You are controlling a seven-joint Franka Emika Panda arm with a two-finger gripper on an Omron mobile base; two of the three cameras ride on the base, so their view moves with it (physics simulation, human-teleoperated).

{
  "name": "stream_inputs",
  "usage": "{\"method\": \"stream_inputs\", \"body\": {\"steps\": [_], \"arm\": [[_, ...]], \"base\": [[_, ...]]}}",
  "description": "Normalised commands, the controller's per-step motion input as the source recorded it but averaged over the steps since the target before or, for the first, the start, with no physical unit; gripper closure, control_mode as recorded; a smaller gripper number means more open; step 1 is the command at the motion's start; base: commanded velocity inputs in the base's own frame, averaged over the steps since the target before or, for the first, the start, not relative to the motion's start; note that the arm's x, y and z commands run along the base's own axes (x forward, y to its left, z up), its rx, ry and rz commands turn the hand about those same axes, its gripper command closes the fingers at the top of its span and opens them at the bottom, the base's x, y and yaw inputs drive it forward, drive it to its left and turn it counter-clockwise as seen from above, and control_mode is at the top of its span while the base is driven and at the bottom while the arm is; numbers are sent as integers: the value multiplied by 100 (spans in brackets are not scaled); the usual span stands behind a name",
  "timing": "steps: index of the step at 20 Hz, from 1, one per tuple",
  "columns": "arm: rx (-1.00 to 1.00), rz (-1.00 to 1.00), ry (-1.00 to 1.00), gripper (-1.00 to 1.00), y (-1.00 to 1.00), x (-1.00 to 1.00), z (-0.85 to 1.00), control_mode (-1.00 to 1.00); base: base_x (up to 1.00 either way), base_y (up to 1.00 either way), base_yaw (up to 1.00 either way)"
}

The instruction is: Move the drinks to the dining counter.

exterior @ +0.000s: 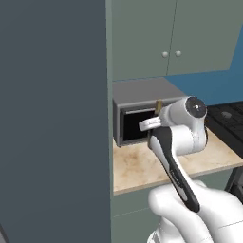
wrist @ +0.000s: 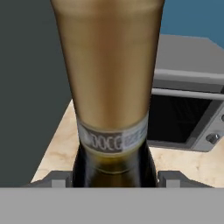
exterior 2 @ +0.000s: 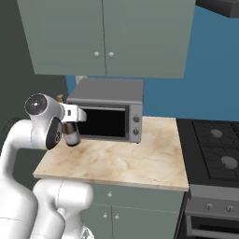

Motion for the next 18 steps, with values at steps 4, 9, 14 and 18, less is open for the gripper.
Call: {"method": "stream_inputs", "body": {"steps": [4, 9, 14, 18], "arm": [[0, 0, 0, 100, -5, -53, 56, -100], [0, 0, 0, 100, -8, -52, 51, -100], [0, 0, 0, 100, -10, -42, 49, -100], [1, 0, 0, 100, -10, -30, 46, -100]], "base": [[0, 0, 0], [0, 0, 0], [0, 0, 0], [0, 0, 0]]}}
